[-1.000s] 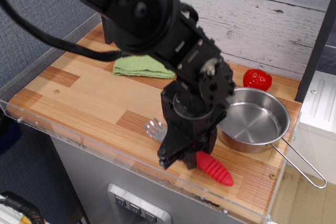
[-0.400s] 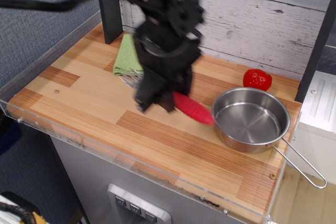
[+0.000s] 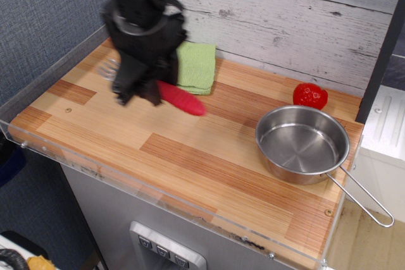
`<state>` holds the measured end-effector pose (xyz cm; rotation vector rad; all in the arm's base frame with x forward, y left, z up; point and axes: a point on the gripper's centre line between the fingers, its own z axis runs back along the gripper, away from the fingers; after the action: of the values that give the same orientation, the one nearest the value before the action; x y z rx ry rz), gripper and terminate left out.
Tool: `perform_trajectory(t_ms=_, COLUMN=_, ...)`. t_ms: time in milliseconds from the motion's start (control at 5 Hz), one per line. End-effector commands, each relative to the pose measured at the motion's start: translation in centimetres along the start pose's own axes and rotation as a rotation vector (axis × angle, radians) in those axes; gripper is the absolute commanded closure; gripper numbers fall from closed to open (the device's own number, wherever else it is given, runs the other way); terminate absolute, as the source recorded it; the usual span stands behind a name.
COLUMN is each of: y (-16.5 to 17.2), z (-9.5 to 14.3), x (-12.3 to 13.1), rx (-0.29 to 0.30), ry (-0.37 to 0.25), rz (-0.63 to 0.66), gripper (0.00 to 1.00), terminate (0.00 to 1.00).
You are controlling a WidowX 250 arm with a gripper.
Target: Move the fork under the green cloth.
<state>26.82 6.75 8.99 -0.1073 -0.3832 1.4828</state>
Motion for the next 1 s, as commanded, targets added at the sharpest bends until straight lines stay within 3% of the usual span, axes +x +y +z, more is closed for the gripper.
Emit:
perform_trajectory(t_ms=0, y=0.4, z=-0.9, x=5.4, rx=-0.010, ry=-0.064, rz=0.065, gripper=1.00, terminate=0.00)
perform_trajectory(t_ms=400, y=0.8, z=-4.2, x=7.9, rx=0.044, ry=-0.080, rz=0.072, gripper=1.00, terminate=0.00)
perform_trajectory(t_ms=800, y=0.4, z=-7.3, x=8.3, rx=0.084, ry=-0.056, rz=0.040, gripper=1.00, terminate=0.00)
